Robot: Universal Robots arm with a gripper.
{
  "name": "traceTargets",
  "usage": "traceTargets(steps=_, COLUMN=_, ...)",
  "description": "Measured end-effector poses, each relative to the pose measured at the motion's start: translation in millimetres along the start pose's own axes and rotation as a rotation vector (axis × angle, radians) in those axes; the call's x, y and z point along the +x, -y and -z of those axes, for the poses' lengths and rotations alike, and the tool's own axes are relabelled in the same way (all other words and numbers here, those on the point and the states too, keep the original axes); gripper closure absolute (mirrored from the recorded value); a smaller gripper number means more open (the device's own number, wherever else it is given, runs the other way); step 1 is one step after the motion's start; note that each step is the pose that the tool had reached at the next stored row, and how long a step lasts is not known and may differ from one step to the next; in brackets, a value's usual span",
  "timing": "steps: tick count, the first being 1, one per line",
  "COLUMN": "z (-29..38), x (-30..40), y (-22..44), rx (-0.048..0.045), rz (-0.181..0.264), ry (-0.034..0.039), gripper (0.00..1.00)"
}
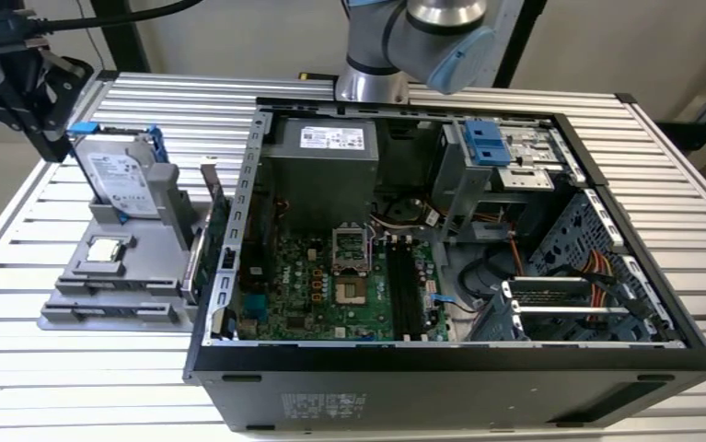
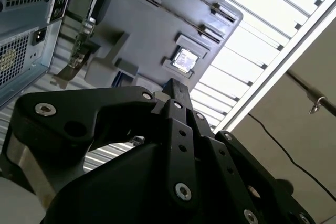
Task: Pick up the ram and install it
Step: 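Reach for the ram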
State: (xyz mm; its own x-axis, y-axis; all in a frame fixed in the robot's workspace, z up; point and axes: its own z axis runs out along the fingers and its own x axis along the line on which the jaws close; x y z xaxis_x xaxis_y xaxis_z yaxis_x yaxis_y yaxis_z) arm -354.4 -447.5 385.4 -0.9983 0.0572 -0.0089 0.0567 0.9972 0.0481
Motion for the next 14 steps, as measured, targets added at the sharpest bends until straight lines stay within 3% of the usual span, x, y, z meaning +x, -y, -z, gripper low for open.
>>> traceTargets(steps=14, z=0.8, x=-1.4, y=17.7, rx=0.0, rz=0.001, ry=-0.001, gripper=1.0)
